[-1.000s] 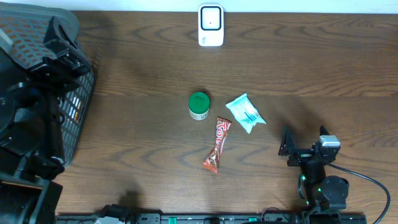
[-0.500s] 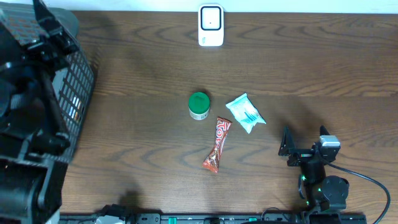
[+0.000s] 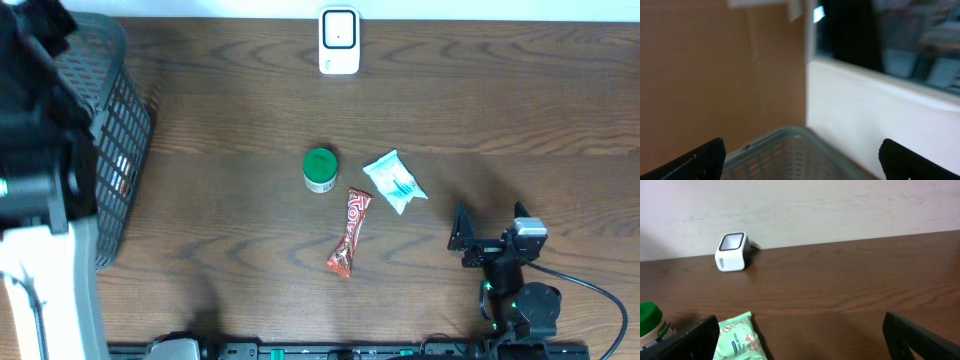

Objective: Scan the item barcode
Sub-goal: 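Move the left gripper into the basket and grasp the orange Kleenex pack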

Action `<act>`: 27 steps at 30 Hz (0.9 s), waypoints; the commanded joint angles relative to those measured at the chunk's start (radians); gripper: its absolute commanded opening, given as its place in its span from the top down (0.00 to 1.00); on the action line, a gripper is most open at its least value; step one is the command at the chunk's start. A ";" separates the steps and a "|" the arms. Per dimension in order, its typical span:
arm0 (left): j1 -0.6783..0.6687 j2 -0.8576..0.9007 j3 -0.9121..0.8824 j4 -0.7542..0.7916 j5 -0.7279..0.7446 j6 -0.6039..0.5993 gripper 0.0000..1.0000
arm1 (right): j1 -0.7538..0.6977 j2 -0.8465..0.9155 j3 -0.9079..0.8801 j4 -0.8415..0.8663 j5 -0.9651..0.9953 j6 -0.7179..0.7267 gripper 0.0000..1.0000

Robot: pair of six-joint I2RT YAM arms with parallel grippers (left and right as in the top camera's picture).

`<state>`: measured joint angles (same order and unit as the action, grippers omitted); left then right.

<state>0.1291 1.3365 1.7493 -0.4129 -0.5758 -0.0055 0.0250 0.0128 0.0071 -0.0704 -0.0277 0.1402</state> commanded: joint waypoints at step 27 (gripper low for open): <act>0.433 0.618 0.002 -0.214 0.612 -0.218 0.02 | 0.008 -0.003 -0.002 -0.003 0.003 0.001 0.01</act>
<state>0.5636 1.9179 1.7489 -0.6247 -0.0555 -0.3206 0.0250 0.0128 0.0071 -0.0704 -0.0277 0.1402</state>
